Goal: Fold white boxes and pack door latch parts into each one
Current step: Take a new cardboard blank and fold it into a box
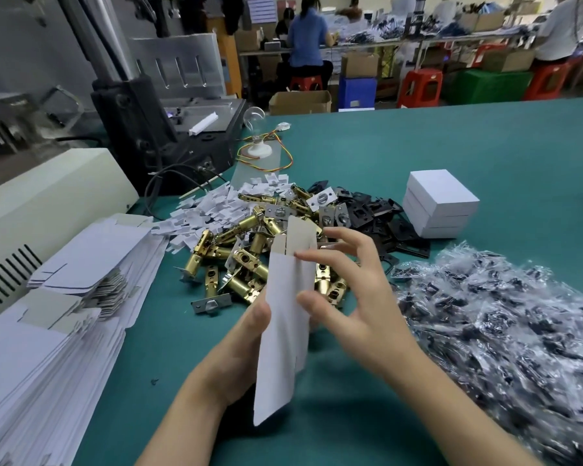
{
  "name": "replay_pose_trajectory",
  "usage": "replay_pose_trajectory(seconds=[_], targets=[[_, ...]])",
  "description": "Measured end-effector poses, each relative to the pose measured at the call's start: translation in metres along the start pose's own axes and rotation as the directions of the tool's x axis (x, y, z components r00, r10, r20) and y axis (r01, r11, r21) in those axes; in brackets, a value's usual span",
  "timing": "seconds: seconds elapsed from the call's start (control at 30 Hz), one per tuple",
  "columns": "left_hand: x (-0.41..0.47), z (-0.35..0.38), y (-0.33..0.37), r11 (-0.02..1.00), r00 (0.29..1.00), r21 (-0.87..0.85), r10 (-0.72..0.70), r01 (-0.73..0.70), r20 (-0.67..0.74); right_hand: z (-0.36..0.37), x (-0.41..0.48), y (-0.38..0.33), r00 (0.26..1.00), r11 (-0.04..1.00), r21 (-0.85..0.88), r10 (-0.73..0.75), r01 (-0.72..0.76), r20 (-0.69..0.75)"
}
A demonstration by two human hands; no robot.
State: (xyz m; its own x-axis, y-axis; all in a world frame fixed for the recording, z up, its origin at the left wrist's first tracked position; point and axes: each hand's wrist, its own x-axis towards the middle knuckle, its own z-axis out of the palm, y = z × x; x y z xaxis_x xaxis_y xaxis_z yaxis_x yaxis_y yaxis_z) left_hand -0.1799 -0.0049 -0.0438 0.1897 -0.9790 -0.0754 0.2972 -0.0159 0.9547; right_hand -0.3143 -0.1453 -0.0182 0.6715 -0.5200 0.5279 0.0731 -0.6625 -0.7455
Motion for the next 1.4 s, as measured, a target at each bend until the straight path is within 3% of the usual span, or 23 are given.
replay_pose_trajectory(seconds=[0.23, 0.3, 0.47, 0.57, 0.63, 0.77, 1.03, 1.23, 1.4], targets=[[0.013, 0.018, 0.03, 0.931, 0.972, 0.293, 0.235, -0.217, -0.026, -0.003, 0.002, -0.004, 0.999, 0.999, 0.044, 0.02, -0.018, -0.034], [0.019, 0.017, 0.029, 0.953, 0.977, 0.265, 0.183, -0.149, -0.108, -0.003, 0.003, -0.004, 0.998, 0.999, 0.051, 0.021, -0.018, -0.057], [0.003, 0.01, 0.018, 0.993, 0.984, 0.097, 0.078, -0.063, -0.159, -0.002, 0.004, -0.003, 0.99, 0.974, 0.207, 0.114, -0.095, -0.084], [0.005, 0.006, 0.015, 0.999, 0.97, 0.008, 0.037, -0.036, -0.241, 0.001, 0.004, -0.003, 0.958, 0.849, 0.471, 0.285, -0.242, -0.021], [0.006, 0.006, 0.014, 0.999, 0.955, -0.01, 0.039, -0.044, -0.294, 0.002, 0.004, 0.001, 0.932, 0.78, 0.542, 0.361, -0.313, 0.02], [0.009, 0.008, 0.012, 0.998, 0.927, -0.005, 0.057, -0.063, -0.37, 0.002, 0.004, 0.004, 0.913, 0.77, 0.501, 0.39, -0.395, 0.12], [0.013, 0.011, 0.005, 0.992, 0.91, 0.01, 0.116, -0.122, -0.398, 0.001, 0.0, 0.005, 0.927, 0.798, 0.505, 0.374, -0.33, 0.015], [0.014, 0.011, 0.002, 0.935, 0.837, 0.275, 0.329, -0.224, -0.438, 0.0, 0.001, 0.008, 0.93, 0.827, 0.469, 0.366, -0.309, -0.034], [0.015, 0.006, 0.001, 0.898, 0.767, 0.331, 0.425, -0.29, -0.481, 0.0, 0.0, 0.008, 0.94, 0.864, 0.417, 0.337, -0.283, -0.061]])
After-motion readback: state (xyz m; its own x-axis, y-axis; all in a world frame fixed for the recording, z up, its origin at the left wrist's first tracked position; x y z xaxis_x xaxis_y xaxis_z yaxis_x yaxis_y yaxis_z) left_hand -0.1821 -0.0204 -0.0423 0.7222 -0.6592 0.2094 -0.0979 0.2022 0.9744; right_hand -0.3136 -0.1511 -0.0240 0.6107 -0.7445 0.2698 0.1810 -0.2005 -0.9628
